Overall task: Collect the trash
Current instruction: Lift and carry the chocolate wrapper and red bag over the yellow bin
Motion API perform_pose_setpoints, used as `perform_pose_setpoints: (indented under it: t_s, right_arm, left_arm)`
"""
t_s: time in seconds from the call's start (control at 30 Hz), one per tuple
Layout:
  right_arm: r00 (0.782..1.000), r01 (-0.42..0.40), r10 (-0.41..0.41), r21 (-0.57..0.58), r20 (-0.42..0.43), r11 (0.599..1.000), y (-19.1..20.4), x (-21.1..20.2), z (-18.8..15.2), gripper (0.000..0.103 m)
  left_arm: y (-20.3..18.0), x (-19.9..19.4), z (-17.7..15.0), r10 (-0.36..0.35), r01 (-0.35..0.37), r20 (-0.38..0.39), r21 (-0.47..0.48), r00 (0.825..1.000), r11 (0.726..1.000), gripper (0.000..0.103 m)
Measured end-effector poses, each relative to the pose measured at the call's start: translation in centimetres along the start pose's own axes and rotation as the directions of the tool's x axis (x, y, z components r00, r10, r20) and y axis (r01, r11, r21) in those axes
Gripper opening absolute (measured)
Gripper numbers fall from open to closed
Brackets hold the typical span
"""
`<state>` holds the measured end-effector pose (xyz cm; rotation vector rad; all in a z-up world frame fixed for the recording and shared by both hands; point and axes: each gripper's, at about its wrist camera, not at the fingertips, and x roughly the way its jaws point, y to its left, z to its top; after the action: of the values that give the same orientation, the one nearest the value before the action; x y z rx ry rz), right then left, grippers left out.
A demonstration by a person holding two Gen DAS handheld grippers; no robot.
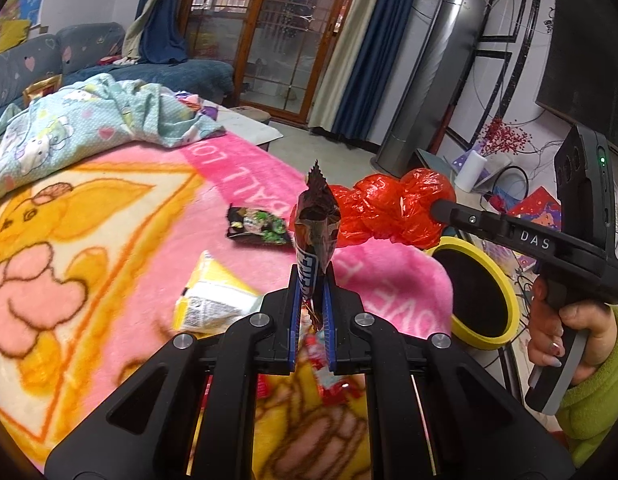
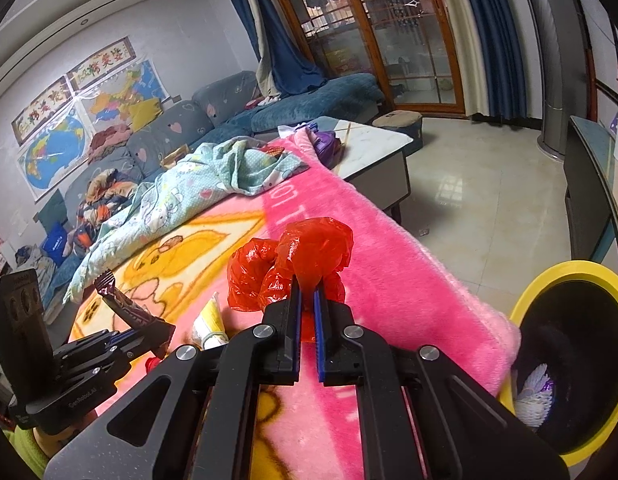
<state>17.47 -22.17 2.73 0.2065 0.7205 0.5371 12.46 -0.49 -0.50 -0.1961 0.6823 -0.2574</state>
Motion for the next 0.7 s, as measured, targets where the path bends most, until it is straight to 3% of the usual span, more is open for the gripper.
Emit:
perform_pose_setpoints:
  t_s: [0.7]
  right_arm:
    - [0.981, 0.158, -0.165, 0.077, 0.100, 0.984, -6.4, -4.8, 0.0, 0.006]
  left_arm:
    - [-7.9, 3.2, 0.4, -0.115, 0.117, -0.024, 0.131, 0.993, 0.984, 0.005]
